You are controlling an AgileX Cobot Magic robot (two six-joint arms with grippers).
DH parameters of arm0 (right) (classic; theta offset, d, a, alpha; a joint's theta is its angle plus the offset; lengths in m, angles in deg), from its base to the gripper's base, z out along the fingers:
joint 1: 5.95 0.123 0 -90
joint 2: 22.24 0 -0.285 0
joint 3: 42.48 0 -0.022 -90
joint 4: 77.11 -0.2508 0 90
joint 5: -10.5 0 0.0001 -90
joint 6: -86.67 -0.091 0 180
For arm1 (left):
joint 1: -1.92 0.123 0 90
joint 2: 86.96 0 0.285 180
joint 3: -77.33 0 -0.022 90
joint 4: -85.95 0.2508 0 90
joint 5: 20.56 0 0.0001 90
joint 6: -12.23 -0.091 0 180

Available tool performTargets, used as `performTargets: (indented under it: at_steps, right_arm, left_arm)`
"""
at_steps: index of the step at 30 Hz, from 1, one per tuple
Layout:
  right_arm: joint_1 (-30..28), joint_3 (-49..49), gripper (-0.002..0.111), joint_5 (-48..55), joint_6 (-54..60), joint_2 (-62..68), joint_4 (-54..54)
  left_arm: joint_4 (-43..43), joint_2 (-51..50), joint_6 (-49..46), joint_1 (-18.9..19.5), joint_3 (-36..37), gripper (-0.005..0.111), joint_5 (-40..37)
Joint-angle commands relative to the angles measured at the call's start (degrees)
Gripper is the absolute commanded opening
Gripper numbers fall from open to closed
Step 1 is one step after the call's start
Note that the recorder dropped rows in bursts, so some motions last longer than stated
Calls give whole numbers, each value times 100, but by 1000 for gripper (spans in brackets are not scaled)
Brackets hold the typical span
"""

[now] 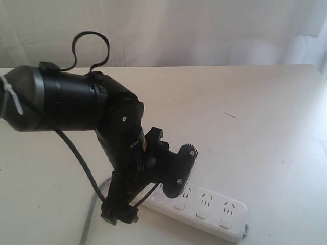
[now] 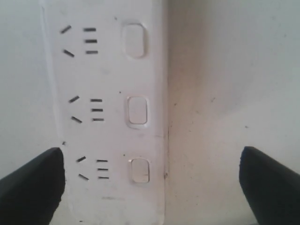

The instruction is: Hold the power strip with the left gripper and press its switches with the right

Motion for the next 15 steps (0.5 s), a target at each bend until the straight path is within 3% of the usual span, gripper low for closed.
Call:
performTargets:
  at_steps: [1,15]
  right_arm:
    - [-52,31,0,-45,25,-38,12]
    - [-52,31,0,-45,25,-38,12]
  left_arm:
    - [602,-284,15,-31,-7,105,30]
    - [959,-570,36,49,-126,105,565]
